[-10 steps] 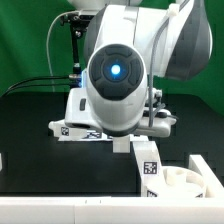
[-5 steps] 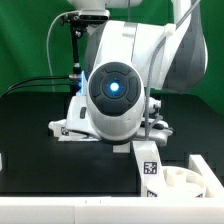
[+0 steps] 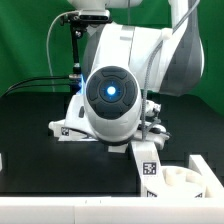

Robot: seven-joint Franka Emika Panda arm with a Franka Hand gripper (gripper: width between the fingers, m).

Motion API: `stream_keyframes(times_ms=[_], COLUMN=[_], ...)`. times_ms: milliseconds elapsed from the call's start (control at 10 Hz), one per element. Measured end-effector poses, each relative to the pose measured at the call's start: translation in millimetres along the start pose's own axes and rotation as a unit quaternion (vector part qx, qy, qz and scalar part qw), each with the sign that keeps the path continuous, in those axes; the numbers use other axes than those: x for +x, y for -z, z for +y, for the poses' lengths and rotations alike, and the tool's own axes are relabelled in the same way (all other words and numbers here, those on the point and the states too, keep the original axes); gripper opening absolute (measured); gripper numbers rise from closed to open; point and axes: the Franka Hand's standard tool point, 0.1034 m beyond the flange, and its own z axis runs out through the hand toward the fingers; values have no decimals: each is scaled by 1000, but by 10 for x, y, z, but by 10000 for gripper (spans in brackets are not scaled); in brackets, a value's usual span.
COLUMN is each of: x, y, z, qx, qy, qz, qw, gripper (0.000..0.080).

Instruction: Assemble stool

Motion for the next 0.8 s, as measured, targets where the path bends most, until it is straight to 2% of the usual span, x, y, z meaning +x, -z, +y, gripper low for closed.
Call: stream_keyframes(times_ms=[100, 300, 400, 500, 600, 700, 800], x=[3, -51, -130, -231, -423, -462, -385], y=[2, 107, 225, 445, 736, 945, 960], z=[3, -33, -77, -154, -192, -147, -195], qx=[0, 4, 9, 14, 21, 16, 25], qy=[0, -3, -4, 0, 12, 19, 21], qz=[1, 10, 18, 43, 67, 105, 157], qw=[1000, 1000, 1000, 999, 997, 994, 987], gripper=[362, 337, 337, 337, 336, 336, 336])
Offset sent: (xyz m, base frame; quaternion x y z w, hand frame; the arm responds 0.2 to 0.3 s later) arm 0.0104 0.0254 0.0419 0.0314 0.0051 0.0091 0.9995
